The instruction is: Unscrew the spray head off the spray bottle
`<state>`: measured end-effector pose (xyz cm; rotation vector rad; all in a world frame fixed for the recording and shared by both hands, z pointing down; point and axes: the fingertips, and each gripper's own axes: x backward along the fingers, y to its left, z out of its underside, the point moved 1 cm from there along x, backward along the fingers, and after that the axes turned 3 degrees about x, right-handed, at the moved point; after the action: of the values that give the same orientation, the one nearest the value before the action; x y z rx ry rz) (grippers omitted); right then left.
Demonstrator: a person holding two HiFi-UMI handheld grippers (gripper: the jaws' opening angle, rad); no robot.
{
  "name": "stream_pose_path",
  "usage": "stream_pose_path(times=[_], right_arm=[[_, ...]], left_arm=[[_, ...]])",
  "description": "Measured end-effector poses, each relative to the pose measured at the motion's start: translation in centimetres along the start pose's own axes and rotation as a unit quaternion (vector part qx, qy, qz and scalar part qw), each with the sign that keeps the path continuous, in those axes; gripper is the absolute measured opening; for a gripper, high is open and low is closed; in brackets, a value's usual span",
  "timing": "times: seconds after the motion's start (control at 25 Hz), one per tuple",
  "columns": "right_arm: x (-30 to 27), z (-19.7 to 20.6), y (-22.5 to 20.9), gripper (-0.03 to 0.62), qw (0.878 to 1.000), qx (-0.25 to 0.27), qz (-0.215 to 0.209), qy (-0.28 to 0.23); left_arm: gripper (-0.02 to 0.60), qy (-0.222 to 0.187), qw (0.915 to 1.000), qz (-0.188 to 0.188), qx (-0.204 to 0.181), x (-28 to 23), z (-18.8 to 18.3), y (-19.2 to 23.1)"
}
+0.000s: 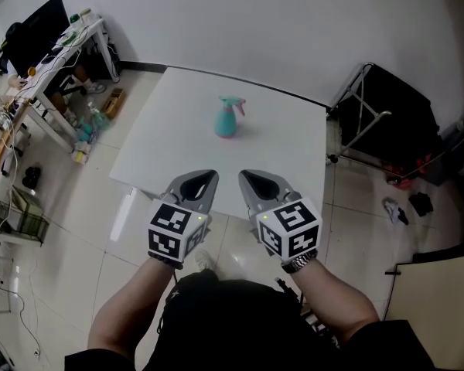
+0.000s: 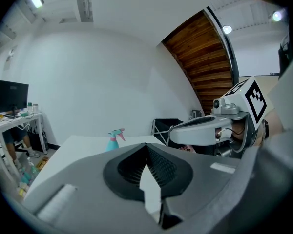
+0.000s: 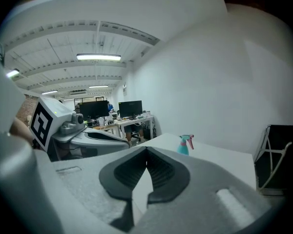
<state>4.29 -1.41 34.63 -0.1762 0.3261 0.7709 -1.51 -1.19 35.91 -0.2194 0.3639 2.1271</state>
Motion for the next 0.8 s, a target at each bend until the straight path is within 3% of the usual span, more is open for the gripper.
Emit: stream_pose_path(times=[0.4, 0.8], right_arm=[[-4.2, -1.1, -0.7, -0.009, 0.999, -0.004, 0.029, 0.018], [-7.5, -1.9, -2.1, -0.008, 0.998, 0.016, 0.031, 0.052]], left_arm=[[0.012, 0.011, 0.9994, 0.032, -0.011, -1.4, -0.5, 4.2], [0.012, 0.015, 0.9987, 0.048, -0.012, -2.2, -0.8, 6.8]])
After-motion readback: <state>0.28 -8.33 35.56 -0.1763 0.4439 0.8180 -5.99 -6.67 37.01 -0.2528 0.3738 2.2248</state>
